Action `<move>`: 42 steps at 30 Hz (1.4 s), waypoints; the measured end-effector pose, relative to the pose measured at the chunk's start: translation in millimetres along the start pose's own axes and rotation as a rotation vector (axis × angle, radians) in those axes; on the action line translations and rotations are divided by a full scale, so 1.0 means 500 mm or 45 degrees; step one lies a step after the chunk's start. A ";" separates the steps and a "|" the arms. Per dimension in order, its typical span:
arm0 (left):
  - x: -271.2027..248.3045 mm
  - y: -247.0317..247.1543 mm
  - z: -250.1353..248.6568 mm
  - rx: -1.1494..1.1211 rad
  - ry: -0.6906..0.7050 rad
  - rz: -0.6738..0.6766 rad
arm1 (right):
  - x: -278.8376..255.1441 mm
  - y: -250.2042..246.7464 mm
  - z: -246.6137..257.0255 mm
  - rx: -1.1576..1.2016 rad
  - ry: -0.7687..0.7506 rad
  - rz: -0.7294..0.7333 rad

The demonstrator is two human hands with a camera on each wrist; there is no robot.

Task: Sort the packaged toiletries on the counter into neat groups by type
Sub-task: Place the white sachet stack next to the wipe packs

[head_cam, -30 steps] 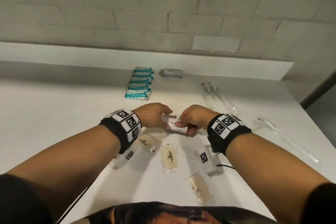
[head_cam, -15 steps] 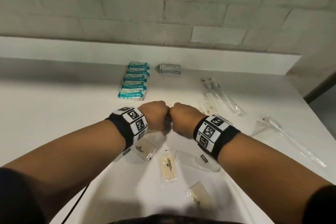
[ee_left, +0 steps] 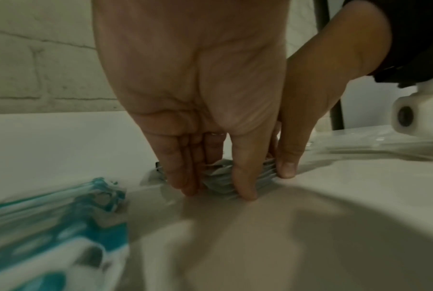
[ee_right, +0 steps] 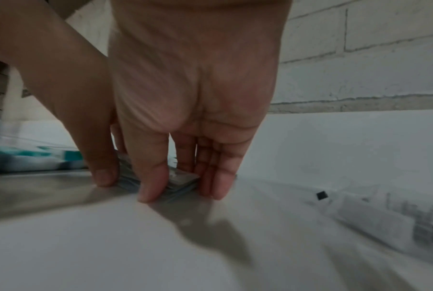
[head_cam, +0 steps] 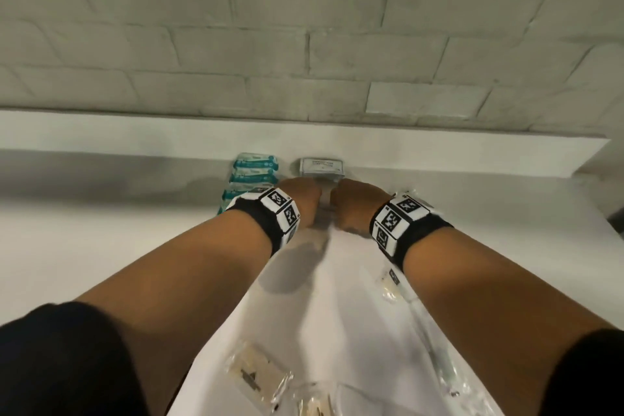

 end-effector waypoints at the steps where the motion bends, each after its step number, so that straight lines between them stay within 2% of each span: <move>1: 0.012 -0.007 0.008 0.000 -0.009 -0.004 | 0.019 -0.002 -0.007 0.021 0.016 0.005; 6: 0.059 -0.020 0.033 0.019 0.030 0.003 | 0.082 -0.009 -0.021 0.002 0.024 0.025; 15: 0.076 -0.008 0.040 0.081 0.029 -0.032 | 0.107 0.001 -0.020 -0.058 -0.027 0.035; 19: 0.077 -0.004 0.042 0.059 0.017 -0.026 | 0.101 0.000 -0.024 0.011 -0.023 0.007; 21: 0.075 -0.002 0.044 0.029 0.020 -0.033 | 0.095 -0.001 -0.038 0.142 -0.009 -0.013; 26: 0.038 -0.003 0.043 -0.018 -0.030 -0.195 | 0.041 -0.006 -0.103 0.544 0.128 0.042; 28: 0.002 -0.017 0.034 -0.051 -0.025 -0.319 | 0.005 -0.009 -0.122 0.567 0.127 0.053; 30: -0.044 -0.029 0.016 -0.096 0.070 -0.397 | -0.041 -0.010 -0.133 0.560 0.092 0.071; 31: -0.069 -0.029 0.005 -0.120 0.131 -0.361 | -0.063 -0.006 -0.135 0.583 0.071 0.117; 33: -0.124 -0.018 -0.022 -0.140 0.233 -0.185 | -0.111 0.017 -0.127 0.526 0.031 0.276; 35: -0.183 0.003 -0.045 -0.123 0.283 0.065 | -0.149 0.050 -0.116 0.197 0.005 0.369; 37: -0.243 0.040 -0.057 -0.110 0.263 0.392 | -0.182 0.083 -0.101 -0.165 -0.055 0.317; 39: -0.297 0.083 -0.061 -0.071 0.226 0.627 | -0.214 0.097 -0.087 -0.349 -0.119 0.182; 40: -0.315 0.105 -0.061 -0.015 0.213 0.674 | -0.226 0.096 -0.084 -0.414 -0.131 0.128; 42: -0.348 0.144 -0.070 0.101 0.226 0.638 | -0.243 0.094 -0.080 -0.539 -0.136 0.061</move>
Point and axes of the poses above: each hand's wrist, its own x-axis towards the middle knuckle, its own y-axis out of the palm, z = x × y, the point moved 6 cm from there along x, towards the middle knuckle, and after that the axes turned 7 degrees about y, right-handed, at the moved point
